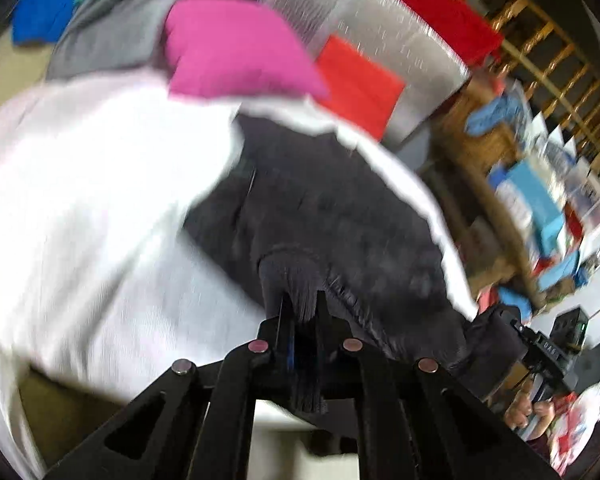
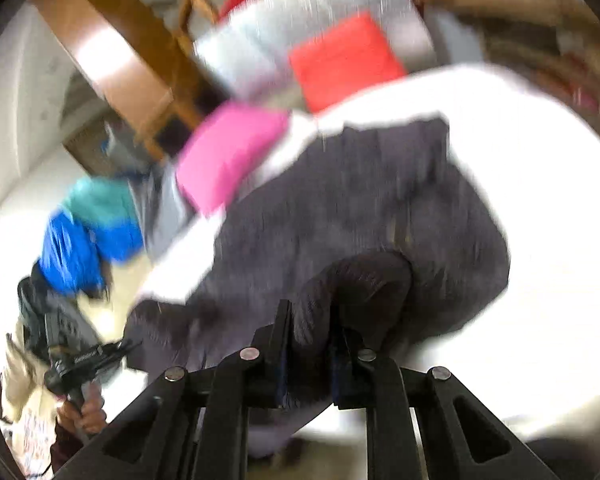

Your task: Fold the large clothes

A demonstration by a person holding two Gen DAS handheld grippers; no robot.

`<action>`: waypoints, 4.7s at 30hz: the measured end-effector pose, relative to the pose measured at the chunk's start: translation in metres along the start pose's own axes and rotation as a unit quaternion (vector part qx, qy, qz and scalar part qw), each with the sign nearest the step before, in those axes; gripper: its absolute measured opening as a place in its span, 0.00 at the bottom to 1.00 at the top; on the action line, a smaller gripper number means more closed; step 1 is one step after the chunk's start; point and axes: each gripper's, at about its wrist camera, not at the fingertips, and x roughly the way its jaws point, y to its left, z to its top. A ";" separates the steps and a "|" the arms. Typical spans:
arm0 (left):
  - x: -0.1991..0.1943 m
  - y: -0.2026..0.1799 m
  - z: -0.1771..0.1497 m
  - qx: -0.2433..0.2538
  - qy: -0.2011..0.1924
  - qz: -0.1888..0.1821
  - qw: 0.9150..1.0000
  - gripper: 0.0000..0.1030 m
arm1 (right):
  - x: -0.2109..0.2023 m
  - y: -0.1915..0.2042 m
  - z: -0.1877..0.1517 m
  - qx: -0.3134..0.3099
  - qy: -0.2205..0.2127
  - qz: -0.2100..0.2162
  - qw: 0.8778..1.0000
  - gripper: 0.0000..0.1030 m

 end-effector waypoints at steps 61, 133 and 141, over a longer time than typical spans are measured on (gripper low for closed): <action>0.221 0.069 0.082 -0.302 -0.042 0.060 0.950 0.84 | 0.230 -0.161 0.047 0.382 -0.020 0.028 0.923 0.83; 0.230 0.012 0.127 -0.047 -0.022 0.206 0.977 0.53 | 0.218 -0.134 0.125 0.144 0.043 -0.206 0.967 0.68; 0.212 0.003 0.121 -0.054 -0.026 0.193 0.979 0.61 | 0.214 -0.041 0.099 0.006 0.130 -0.108 0.986 0.78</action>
